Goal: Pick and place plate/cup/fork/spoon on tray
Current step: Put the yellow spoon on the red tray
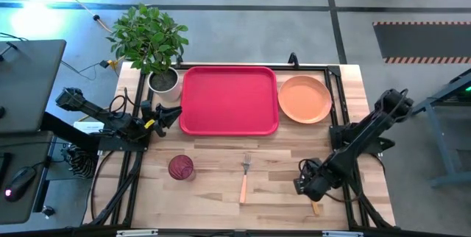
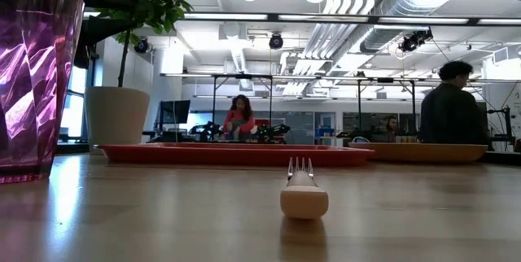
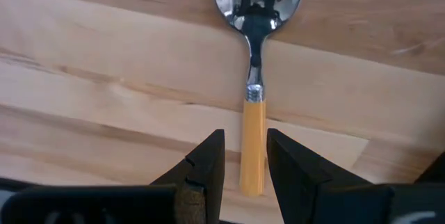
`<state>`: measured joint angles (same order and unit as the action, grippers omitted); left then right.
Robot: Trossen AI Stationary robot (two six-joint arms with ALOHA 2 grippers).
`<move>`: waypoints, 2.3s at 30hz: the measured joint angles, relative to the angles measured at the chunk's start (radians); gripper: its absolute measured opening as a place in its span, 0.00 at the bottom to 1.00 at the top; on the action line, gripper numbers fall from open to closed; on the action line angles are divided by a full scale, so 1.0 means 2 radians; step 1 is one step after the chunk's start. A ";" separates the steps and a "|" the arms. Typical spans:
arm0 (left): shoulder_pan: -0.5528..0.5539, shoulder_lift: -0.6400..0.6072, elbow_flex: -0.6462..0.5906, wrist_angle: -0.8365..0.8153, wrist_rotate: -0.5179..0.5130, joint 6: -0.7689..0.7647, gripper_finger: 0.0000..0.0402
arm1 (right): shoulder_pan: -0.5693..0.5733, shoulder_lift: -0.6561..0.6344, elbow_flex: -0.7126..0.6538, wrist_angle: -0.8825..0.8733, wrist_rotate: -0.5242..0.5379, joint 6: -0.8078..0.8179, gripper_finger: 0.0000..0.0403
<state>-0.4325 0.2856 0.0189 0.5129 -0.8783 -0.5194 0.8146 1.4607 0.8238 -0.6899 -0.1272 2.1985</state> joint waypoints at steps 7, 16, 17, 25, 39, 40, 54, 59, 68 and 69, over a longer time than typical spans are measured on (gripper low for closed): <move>0.000 0.000 0.000 0.000 0.000 0.000 0.32 | 0.000 0.021 0.000 0.008 0.000 -0.002 0.25; 0.000 0.000 0.000 0.000 0.000 0.000 0.32 | 0.000 0.049 0.000 0.009 0.000 0.000 0.25; 0.000 0.000 0.000 0.000 0.000 0.000 0.32 | 0.000 0.053 0.000 0.009 0.000 0.000 0.25; 0.000 0.000 0.000 0.000 -0.001 0.000 0.32 | 0.000 0.080 0.000 0.022 -0.004 0.000 0.25; 0.000 0.000 0.000 0.000 -0.013 0.000 0.32 | -0.002 0.086 0.001 0.025 -0.018 0.000 0.03; 0.000 0.000 0.000 0.000 -0.013 0.000 0.32 | -0.002 0.086 0.001 0.025 -0.018 0.000 0.03; 0.000 0.000 0.000 0.000 -0.001 0.000 0.32 | -0.028 0.026 -0.002 0.018 0.094 0.036 0.03; 0.000 0.000 0.000 0.000 0.002 0.000 0.32 | -0.052 0.000 -0.002 0.021 0.163 0.035 0.03; 0.000 0.000 0.000 0.000 0.024 0.039 0.32 | -0.121 -0.038 -0.001 0.039 0.300 -0.014 0.03; 0.000 0.000 0.000 0.000 0.032 0.042 0.32 | -0.131 -0.041 -0.001 0.044 0.313 -0.025 0.03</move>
<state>-0.4327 0.2859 0.0189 0.5129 -0.8134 -0.4352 0.5529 1.3784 0.8219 -0.6019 0.4984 2.1494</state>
